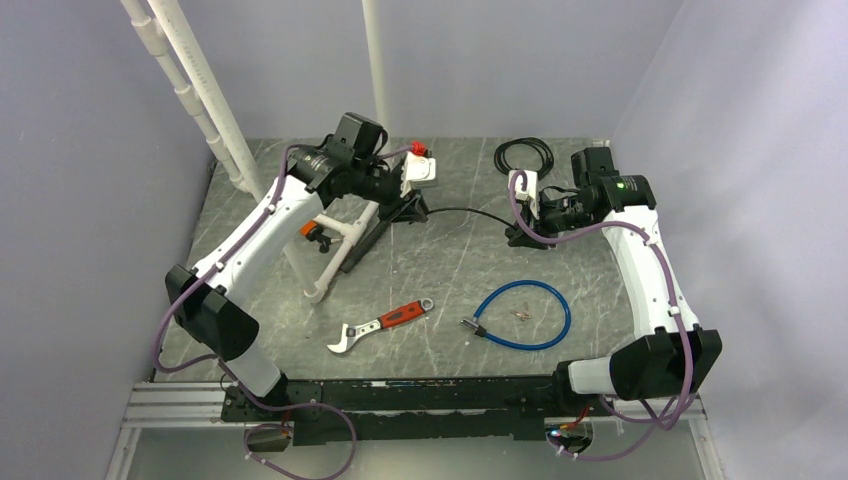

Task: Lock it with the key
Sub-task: Pick up the lock from the center of the board, then lock the lock.

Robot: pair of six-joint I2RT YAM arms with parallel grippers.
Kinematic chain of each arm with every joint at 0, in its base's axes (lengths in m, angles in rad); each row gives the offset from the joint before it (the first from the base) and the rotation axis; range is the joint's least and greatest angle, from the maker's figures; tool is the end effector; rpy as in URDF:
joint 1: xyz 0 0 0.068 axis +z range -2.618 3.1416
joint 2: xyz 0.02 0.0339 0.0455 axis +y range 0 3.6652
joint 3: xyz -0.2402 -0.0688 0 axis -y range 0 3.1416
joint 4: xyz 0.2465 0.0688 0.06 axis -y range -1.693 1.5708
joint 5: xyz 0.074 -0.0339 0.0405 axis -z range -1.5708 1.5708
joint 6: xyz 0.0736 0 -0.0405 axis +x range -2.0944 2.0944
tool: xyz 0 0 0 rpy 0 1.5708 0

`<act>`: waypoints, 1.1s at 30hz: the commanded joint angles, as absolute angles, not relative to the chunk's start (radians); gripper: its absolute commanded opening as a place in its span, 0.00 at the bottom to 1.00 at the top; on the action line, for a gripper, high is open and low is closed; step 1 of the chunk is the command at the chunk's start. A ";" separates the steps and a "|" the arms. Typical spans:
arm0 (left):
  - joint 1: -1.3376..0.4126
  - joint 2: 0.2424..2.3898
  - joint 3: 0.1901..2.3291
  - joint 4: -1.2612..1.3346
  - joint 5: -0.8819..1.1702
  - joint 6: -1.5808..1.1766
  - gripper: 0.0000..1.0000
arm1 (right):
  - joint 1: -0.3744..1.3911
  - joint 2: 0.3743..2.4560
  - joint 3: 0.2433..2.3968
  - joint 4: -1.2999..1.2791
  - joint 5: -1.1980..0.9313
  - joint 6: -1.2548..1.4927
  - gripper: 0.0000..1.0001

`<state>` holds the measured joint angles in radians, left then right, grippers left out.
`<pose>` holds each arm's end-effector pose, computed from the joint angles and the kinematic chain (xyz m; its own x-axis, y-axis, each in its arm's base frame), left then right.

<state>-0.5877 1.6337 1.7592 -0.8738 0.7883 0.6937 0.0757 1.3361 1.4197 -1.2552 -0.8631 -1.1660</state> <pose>0.2743 -0.2455 0.3580 0.0911 0.4810 -0.8720 0.9952 -0.0116 0.0976 0.2472 0.0748 0.3152 -0.0459 -0.6028 -0.7966 -0.9798 0.1824 -0.0815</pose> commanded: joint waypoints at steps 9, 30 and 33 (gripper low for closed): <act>-0.588 1.671 1.823 -0.971 0.790 0.762 0.27 | 0.076 1.323 1.427 -1.255 -0.893 -1.173 0.00; -0.591 1.654 1.659 0.026 1.054 -0.142 0.00 | 0.103 1.246 1.247 -0.465 -1.072 -0.459 0.00; -0.598 1.680 1.639 0.214 1.043 -0.303 0.00 | 0.135 1.237 1.214 -0.322 -1.072 -0.337 0.00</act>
